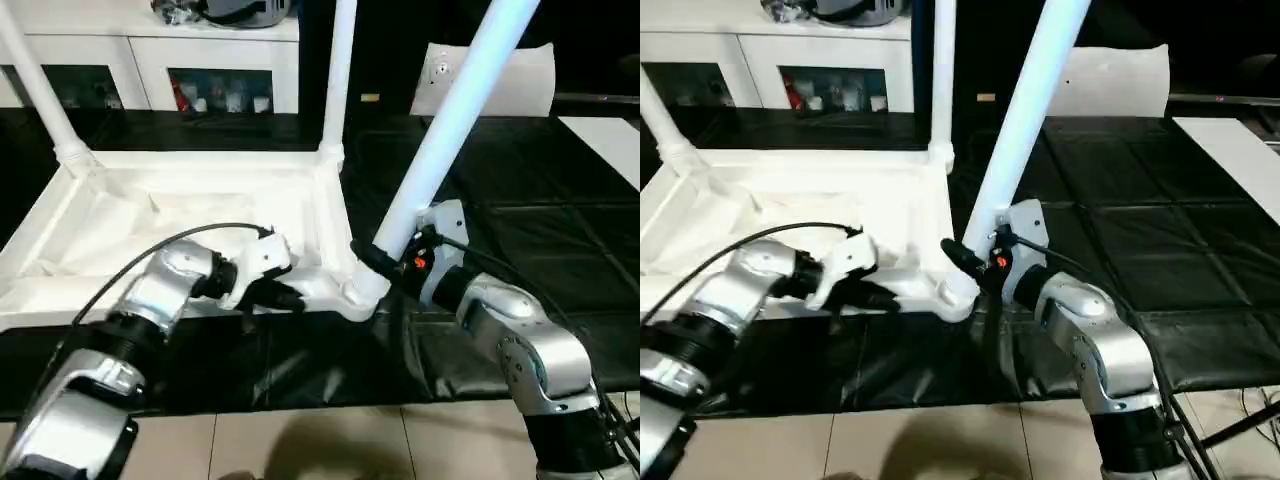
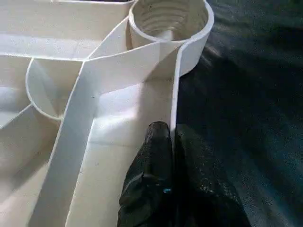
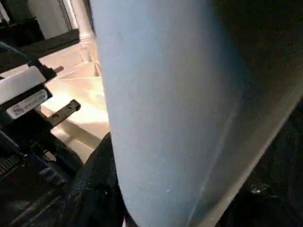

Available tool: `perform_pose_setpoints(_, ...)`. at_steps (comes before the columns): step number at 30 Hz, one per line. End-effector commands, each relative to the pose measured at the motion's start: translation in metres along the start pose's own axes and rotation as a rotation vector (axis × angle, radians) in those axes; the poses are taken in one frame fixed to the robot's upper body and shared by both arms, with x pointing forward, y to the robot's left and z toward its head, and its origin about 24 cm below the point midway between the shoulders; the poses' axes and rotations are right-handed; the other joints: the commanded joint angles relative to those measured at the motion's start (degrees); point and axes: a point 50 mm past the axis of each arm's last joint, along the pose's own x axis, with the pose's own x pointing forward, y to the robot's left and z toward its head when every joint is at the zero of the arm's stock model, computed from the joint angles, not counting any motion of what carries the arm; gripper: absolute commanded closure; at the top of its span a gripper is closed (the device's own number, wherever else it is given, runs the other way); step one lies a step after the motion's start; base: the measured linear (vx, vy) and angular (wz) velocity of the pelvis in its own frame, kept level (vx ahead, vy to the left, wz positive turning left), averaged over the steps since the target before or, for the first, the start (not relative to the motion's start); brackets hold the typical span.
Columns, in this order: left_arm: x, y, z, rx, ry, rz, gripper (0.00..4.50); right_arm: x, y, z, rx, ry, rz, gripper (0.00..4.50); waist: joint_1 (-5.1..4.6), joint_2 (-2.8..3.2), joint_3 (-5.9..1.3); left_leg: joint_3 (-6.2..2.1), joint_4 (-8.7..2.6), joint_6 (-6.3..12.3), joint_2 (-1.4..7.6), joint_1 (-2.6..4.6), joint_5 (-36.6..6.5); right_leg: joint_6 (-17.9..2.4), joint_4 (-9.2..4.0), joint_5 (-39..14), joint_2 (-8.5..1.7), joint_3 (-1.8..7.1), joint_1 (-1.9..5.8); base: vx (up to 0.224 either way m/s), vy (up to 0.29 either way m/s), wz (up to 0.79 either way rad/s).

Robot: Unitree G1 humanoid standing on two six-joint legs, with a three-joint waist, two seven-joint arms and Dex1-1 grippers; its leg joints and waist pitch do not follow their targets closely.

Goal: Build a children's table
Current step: Insert table leg to table base

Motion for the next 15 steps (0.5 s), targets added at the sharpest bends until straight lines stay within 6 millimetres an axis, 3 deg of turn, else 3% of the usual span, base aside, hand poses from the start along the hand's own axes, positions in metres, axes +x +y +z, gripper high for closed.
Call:
perform_pose_setpoints(1,0.006,-0.006,-0.014,-0.038,0.019,0.032,4.5,0.002,-0.003,0.003,-0.047,0.002,0.015,2.6,0.0,-0.11,-3.16,-2.62,-5.09,-0.19,5.54,-0.01,-8.9,-10.7,-4.84,-18.2,-6.97,4.18,2.21,0.0,0.0,0.0)
perform_pose_setpoints(2,0.007,-0.009,-0.012,0.018,0.007,0.006,4.5,0.003,-0.005,0.001,-0.053,0.02,0.023,2.6,-0.17,-0.39,-3.22,-2.54,-5.07,0.21,5.47,-0.07,-8.4,-10.7,-4.83,-17.5,-6.81,4.16,2.24,0.0,0.0,0.0)
perform_pose_setpoints(5,0.006,-0.013,-0.012,0.079,0.009,-0.046,4.5,0.005,-0.006,-0.002,-0.055,0.038,0.031,2.6,-0.33,-0.21,-3.42,-2.55,-4.93,1.08,5.37,-0.33,-6.5,-11.1,-4.48,-14.6,-6.78,4.14,2.35,0.0,0.0,0.0)
perform_pose_setpoints(7,0.005,-0.016,-0.011,0.131,0.028,-0.09,4.5,0.008,-0.006,-0.005,-0.06,0.061,0.055,2.6,-0.44,-0.3,-3.68,-2.45,-4.81,2.2,5.54,-0.51,-3.5,-12.3,-3.8,-9.3,-6.69,3.97,2.35,0.0,0.0,0.0)
perform_pose_setpoints(12,0.004,-0.014,-0.007,0.143,0.001,-0.08,4.5,0.013,-0.006,-0.01,-0.059,0.087,0.088,2.6,-0.44,-0.39,-3.79,-2.2,-4.57,3.1,5.55,-0.4,-1.5,-13.9,-3.33,-5.5,-6.76,3.97,2.39,0.0,0.0,0.0)
perform_pose_setpoints(15,0.004,-0.013,-0.006,0.149,-0.002,-0.089,4.5,0.015,-0.006,-0.012,-0.061,0.094,0.097,2.6,-0.5,-0.61,-3.68,-2.14,-4.62,2.96,5.56,-0.4,-2.5,-14.1,-3.39,-5.7,-6.75,3.95,2.41,0.0,0.0,0.0)
